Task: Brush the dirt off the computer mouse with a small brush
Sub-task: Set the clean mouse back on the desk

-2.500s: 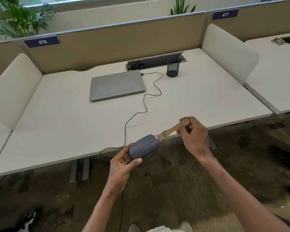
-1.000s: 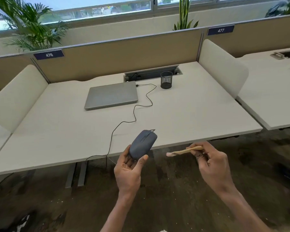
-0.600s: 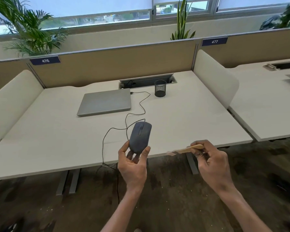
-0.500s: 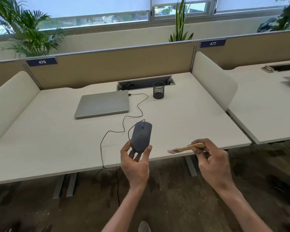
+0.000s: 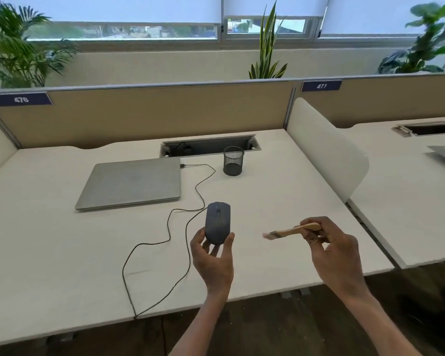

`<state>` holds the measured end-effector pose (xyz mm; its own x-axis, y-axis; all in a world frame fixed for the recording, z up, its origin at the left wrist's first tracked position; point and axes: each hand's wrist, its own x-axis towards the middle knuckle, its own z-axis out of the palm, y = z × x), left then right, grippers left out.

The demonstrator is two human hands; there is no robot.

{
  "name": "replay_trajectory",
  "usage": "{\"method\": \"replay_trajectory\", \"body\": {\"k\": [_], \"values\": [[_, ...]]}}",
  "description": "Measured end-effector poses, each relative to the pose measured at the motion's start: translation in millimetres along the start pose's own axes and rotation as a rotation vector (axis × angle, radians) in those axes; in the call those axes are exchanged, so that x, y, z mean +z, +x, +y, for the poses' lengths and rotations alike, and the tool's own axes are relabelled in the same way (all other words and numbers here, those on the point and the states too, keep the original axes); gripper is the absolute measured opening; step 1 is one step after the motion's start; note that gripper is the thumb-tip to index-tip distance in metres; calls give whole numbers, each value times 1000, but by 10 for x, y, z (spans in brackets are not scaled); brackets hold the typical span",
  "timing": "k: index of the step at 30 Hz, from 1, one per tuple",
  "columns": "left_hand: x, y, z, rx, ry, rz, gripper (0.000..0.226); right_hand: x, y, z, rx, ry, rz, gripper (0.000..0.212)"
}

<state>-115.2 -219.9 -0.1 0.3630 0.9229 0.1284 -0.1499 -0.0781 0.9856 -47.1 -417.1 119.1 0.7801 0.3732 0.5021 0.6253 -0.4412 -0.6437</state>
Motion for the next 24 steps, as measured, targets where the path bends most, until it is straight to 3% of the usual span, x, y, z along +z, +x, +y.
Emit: {"method": "replay_trajectory", "body": {"k": [12, 24], "values": [[402, 338, -520, -115, 71, 40, 64, 202, 359, 476, 84, -3, -41, 20], [586, 425, -674, -78, 387, 135, 58, 348, 949, 829, 62, 92, -104, 16]]}}
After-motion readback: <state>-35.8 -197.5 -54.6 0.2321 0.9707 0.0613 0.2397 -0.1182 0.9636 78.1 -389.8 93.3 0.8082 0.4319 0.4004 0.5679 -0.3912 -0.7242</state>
